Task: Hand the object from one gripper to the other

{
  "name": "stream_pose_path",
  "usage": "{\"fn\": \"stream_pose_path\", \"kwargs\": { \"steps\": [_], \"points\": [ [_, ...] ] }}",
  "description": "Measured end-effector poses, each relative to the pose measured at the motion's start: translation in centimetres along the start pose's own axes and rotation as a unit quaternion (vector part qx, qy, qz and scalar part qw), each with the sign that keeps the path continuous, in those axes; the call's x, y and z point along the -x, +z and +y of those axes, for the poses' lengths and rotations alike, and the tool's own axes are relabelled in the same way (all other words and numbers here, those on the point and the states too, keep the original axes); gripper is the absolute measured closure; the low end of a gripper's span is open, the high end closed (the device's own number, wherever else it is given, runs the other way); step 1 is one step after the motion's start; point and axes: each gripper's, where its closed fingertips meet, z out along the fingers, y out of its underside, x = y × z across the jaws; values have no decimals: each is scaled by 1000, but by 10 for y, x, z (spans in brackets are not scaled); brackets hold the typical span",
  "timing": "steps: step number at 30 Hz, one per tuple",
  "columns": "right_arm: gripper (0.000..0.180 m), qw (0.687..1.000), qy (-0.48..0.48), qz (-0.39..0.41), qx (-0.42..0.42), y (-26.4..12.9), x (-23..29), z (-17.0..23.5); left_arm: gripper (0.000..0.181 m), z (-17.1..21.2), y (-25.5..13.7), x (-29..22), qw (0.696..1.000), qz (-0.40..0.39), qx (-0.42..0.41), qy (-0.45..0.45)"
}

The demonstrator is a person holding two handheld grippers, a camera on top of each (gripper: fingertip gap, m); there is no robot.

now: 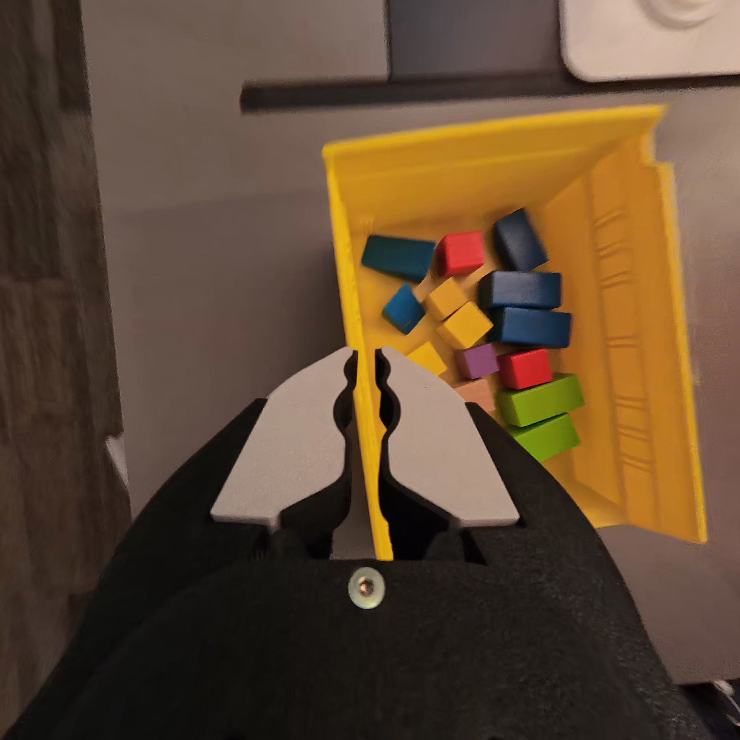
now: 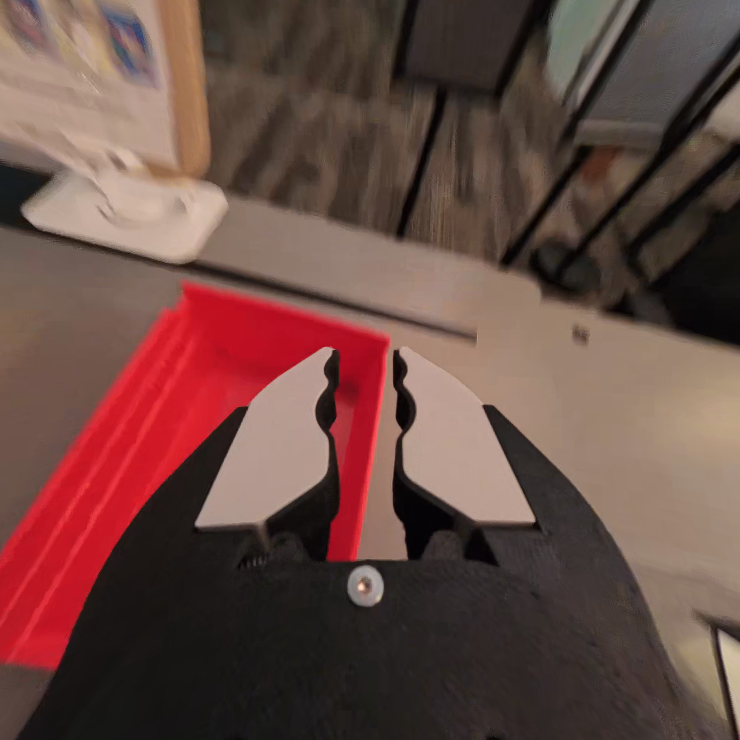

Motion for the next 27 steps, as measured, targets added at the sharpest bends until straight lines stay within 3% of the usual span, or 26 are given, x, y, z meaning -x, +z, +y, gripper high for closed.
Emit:
{"fn": "stream_pose_path", "kwargs": {
  "steps": [2,4,8,11,16,20,27],
  "points": [
    [148,991,-31,-19,-129,-18,20,-45,173,-16,-23,-15,997,13,-65,32],
    [122,971,-55,2,-234,-31,25,-75,176,-34,-47,-26,989,11,-137,61],
    [116,973,-20,-45,-227,-24,44,-80,178,-55,-91,-46,962,32,-255,95],
    [118,962,-17,-61,-265,-25,57,-87,166,-61,-112,-59,944,67,-308,100],
    [120,946,-27,-107,-306,-30,80,-93,161,-72,-132,-74,912,113,-378,111],
    [120,941,4,-89,-327,-33,68,-96,158,-78,-154,-89,873,149,-448,125],
    [127,926,32,-133,-353,-49,75,-99,157,-82,-165,-114,803,189,-537,177]
  ]
}}
